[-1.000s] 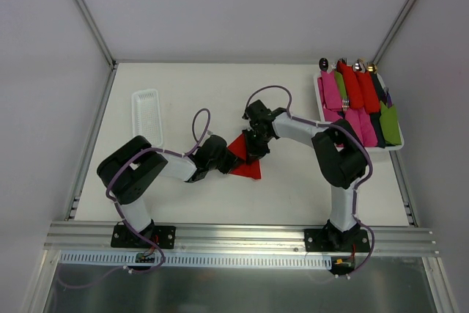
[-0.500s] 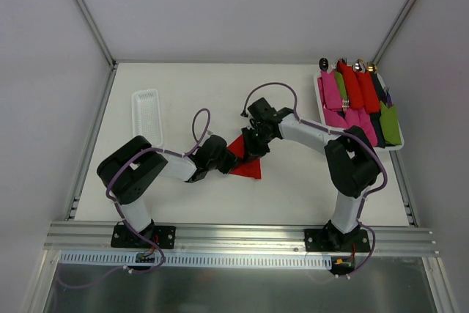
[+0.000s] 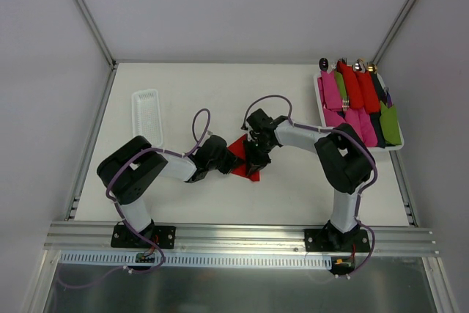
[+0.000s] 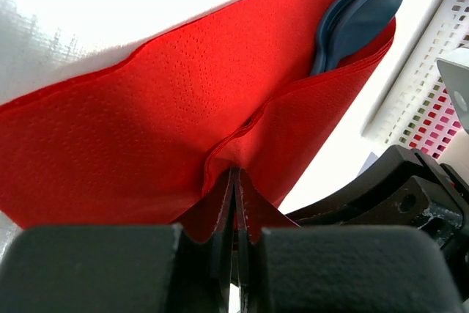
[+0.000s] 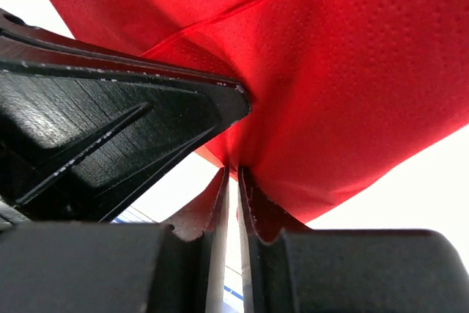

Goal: Place the utensils on the paper napkin and roll it up

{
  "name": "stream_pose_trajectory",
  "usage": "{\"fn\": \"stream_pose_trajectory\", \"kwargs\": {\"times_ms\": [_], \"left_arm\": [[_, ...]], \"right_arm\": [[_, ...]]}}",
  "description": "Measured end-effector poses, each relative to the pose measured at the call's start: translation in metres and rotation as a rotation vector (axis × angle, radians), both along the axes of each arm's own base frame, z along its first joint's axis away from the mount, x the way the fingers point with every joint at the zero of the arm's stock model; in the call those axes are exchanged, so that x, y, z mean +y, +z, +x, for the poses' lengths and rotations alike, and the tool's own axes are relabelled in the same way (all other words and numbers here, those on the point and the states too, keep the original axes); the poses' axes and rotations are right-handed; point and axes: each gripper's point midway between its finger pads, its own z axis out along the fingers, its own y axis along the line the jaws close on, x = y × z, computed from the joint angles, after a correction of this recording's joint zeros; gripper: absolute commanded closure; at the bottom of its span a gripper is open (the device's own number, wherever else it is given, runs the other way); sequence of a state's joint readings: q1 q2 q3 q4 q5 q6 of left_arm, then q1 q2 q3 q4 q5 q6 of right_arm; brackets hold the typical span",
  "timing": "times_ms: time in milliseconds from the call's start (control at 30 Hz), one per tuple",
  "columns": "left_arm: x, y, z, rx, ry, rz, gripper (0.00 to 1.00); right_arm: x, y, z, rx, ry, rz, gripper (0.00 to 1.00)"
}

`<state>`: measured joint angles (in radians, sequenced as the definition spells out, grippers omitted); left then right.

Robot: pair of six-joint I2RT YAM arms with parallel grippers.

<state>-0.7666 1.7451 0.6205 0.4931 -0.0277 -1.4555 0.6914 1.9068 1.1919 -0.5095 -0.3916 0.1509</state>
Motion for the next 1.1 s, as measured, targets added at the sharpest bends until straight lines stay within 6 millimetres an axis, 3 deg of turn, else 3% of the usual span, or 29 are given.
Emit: {"fn": "stream_pose_trajectory", "kwargs": {"times_ms": [267,467,567,700,1100], "left_arm": [[0.000,0.000,0.000,-0.001,0.000,0.000,1.00],[-0.001,0.001,0.001,-0.020,-0.030,0.019,1.00],[-0.003,0.002,0.001,-0.039,-0.071,0.039,1.00],[-0.006,0.003,0.004,-0.077,-0.151,0.087,1.00],[-0.007,0.001,0.014,-0.090,-0.309,0.062,1.00]], "right_arm": [[0.003,0.015,0.014,-0.039,-0.013,0.019,0.86],[0.010,0.063,0.068,-0.178,-0.079,0.113,0.85],[0.010,0.075,0.092,-0.225,-0.107,0.147,0.85],[0.007,0.067,0.103,-0.211,-0.113,0.162,0.86],[0.000,0.029,0.080,-0.054,-0.106,0.252,0.86]]}}
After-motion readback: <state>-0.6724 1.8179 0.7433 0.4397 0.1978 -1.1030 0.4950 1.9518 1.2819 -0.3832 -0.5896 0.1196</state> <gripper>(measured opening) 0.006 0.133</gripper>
